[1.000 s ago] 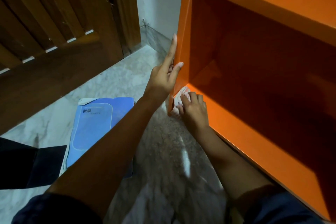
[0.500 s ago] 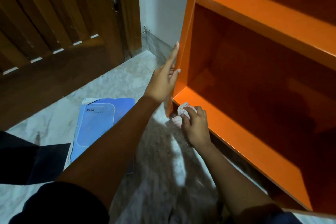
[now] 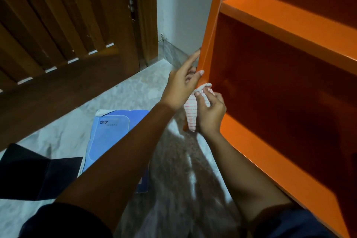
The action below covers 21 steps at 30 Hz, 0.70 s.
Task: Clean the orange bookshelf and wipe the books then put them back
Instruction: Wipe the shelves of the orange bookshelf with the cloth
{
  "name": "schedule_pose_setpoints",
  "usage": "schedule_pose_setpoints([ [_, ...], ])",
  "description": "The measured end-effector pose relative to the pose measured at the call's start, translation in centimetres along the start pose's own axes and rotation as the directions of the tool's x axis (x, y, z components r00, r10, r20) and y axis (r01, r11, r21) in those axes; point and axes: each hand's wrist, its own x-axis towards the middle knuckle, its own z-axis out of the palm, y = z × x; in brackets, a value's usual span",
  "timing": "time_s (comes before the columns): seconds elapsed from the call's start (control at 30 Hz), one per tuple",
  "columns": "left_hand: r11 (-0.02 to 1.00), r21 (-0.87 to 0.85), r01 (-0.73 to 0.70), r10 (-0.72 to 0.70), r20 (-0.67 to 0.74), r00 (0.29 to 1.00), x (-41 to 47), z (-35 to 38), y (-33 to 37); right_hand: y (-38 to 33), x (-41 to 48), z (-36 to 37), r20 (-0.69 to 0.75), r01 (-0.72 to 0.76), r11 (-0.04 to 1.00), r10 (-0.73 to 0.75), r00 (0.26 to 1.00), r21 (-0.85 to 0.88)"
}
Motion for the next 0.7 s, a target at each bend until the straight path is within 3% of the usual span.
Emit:
schedule_pose_setpoints([
  [0.17,0.999,0.038,-0.022,0.023,-0.038,0.999,0.0,0.2,-0.6,1.3,-0.7,0.7,0.000,-0.065,0.997,0.065,0.998,0.039],
  [0.37,0.998,0.033,-0.047,0.050,-0.072,0.996,0.0,0.5,-1.0,3.6,-1.0,1.0,0.046,-0.043,0.996,0.047,0.998,-0.075],
  [0.7,1.000,0.000,-0.009,0.009,-0.052,0.999,-0.2,0.3,-0.6,5.9,-1.5,0.3,0.264,0.087,0.866,0.054,0.963,-0.493],
])
